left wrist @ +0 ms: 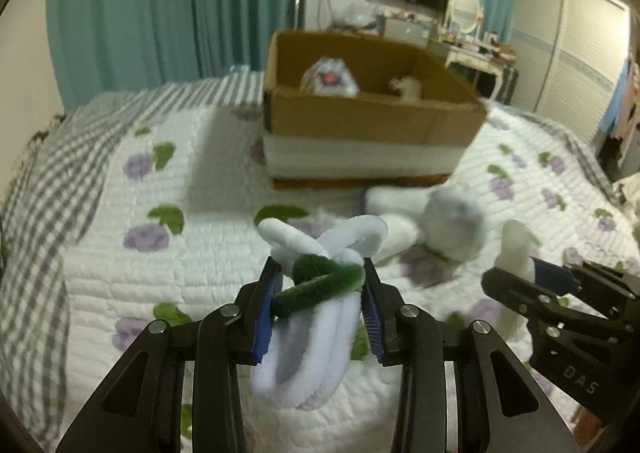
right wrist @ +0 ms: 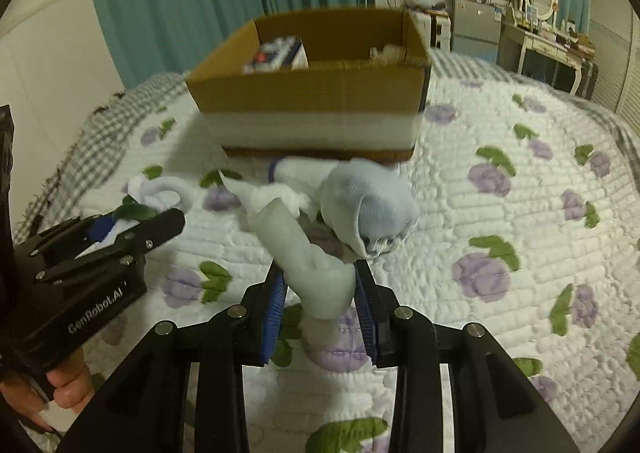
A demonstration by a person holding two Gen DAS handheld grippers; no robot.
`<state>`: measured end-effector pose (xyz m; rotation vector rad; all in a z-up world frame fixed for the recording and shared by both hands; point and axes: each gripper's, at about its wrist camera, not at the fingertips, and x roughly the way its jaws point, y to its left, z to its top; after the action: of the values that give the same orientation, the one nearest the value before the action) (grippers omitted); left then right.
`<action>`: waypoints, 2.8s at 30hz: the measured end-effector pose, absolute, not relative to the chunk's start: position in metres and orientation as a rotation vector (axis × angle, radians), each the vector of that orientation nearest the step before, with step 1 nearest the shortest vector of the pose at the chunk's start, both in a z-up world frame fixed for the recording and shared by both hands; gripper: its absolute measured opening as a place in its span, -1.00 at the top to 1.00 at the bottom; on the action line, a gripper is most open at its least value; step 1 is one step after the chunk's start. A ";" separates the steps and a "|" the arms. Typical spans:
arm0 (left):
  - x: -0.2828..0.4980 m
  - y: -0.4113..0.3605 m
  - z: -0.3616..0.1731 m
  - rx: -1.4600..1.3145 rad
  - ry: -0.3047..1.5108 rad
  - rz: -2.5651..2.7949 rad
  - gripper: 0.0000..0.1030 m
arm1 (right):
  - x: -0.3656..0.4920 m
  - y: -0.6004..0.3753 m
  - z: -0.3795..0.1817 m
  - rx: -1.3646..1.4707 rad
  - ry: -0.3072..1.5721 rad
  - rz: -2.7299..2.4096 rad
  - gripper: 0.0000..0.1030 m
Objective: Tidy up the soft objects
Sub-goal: 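Carry both toys into the box and open both grippers, then grasp the grey mesh bag with the right gripper while the left grasps the white sock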
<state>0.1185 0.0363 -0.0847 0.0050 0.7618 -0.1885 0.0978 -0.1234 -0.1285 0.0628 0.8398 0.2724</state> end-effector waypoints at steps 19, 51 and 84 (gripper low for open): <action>0.181 -0.008 0.049 0.073 0.519 -0.226 0.28 | 0.149 -0.163 0.033 0.037 0.534 0.316 0.36; 0.258 -0.023 0.036 0.094 0.542 -0.181 -0.19 | 0.305 -0.185 0.020 0.080 0.580 0.264 -0.58; 0.125 0.032 -0.013 0.029 0.619 0.013 -0.62 | 0.134 -0.182 -0.019 -0.047 0.570 0.373 -0.95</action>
<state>0.1247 0.0323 -0.0127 0.0293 0.6193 0.0132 0.1345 -0.1818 -0.0190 -0.0466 0.5701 0.3726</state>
